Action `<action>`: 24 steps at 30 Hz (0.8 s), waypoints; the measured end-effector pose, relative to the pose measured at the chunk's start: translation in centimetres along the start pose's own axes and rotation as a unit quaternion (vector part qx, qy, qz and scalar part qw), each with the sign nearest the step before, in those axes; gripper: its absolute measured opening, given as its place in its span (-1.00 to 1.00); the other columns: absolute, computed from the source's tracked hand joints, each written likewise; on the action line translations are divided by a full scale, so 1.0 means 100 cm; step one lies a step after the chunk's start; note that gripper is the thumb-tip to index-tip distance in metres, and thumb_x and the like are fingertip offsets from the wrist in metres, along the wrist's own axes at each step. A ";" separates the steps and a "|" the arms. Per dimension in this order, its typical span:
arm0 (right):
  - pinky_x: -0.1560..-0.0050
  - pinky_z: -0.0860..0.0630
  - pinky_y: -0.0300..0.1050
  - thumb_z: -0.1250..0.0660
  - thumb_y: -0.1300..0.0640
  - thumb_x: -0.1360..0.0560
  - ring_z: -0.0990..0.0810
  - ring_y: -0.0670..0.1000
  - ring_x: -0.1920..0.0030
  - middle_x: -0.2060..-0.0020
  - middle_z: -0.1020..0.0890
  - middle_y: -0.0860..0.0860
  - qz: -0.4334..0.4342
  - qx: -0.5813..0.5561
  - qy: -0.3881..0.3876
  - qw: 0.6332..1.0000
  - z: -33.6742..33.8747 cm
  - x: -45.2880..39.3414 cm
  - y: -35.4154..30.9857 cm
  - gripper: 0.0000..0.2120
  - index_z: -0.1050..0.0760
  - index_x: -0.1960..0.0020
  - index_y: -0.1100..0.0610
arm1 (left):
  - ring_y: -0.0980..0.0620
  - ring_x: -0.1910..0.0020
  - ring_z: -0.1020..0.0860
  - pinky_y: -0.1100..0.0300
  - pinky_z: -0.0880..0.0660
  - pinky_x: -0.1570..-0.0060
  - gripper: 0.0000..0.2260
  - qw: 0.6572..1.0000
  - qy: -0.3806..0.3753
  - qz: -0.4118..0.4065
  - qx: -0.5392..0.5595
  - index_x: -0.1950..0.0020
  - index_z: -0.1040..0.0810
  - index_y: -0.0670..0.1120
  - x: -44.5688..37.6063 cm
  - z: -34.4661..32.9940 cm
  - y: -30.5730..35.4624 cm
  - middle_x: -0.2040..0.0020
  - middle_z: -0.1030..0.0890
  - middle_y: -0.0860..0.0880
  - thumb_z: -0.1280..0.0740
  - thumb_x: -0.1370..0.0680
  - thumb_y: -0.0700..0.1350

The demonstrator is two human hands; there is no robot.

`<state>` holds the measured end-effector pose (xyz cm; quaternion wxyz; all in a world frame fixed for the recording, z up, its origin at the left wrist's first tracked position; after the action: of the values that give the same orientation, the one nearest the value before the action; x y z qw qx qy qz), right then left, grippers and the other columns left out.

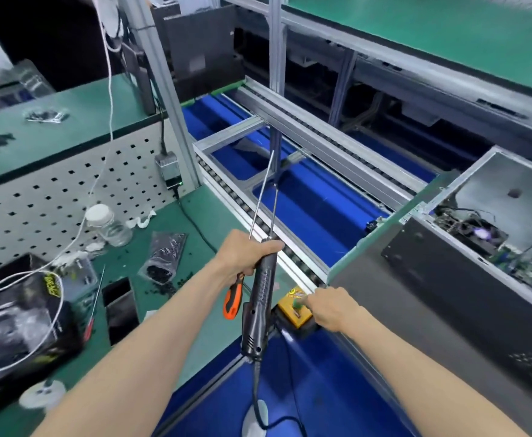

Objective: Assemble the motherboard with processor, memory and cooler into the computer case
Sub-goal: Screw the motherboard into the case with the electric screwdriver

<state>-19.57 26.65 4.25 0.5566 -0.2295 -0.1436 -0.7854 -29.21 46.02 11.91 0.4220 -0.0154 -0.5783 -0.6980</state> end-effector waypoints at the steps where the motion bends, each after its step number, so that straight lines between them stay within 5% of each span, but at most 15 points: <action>1: -0.07 -0.49 0.09 -0.07 0.28 -0.62 -0.58 0.24 -0.20 -0.24 -0.56 0.15 -0.001 0.001 -0.003 1.000 -0.001 -0.001 -0.001 -0.46 -0.34 -0.51 -0.14 | 0.07 0.62 -0.29 0.33 -0.32 0.58 -0.51 1.000 0.000 0.001 -0.005 0.43 -0.40 -0.06 -0.001 0.001 -0.001 0.57 -0.45 -0.01 -0.60 -0.31 0.22; 15: 0.05 -0.40 0.04 -0.13 0.35 -0.60 -0.58 0.23 -0.17 -0.22 -0.54 0.15 -0.050 -0.048 -0.044 0.997 -0.001 -0.014 -0.008 -0.57 -0.46 -0.39 0.07 | 0.07 0.62 -0.23 0.32 -0.25 0.59 -0.49 1.000 0.009 0.012 0.001 0.44 -0.36 -0.05 -0.010 -0.002 0.002 0.58 -0.40 0.01 -0.60 -0.29 0.23; 19: 0.03 -0.42 0.05 -0.09 0.35 -0.59 -0.55 0.29 -0.18 -0.24 -0.53 0.19 -0.058 -0.106 -0.011 0.993 0.012 -0.002 -0.002 -0.53 -0.42 -0.44 0.09 | 0.06 0.59 -0.24 0.26 -0.24 0.55 -0.50 1.000 -0.002 0.001 -0.001 0.45 -0.40 -0.05 -0.008 -0.010 0.014 0.50 -0.44 -0.05 -0.60 -0.27 0.23; 24: -0.02 -0.50 0.11 -0.11 0.15 -0.66 -0.56 0.28 -0.10 -0.13 -0.56 0.19 -0.062 -0.188 0.074 0.977 0.055 0.019 0.015 -0.73 -0.47 -0.29 0.14 | 0.07 0.61 -0.25 0.30 -0.22 0.60 -0.54 1.000 -0.019 -0.023 0.003 0.38 -0.41 -0.06 0.000 -0.024 0.049 0.54 -0.46 -0.01 -0.59 -0.29 0.20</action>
<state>-17.59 27.28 9.89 0.4632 -0.2619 0.0342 -0.8460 -25.10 44.22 15.00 0.3949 -0.0146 -0.5883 -0.7055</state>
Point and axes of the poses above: each hand's wrist, its own x-axis away from the middle knuckle, its own z-axis out of the back of the hand, y = z × x, the point moved 2 cm from there along -x, towards the middle knuckle
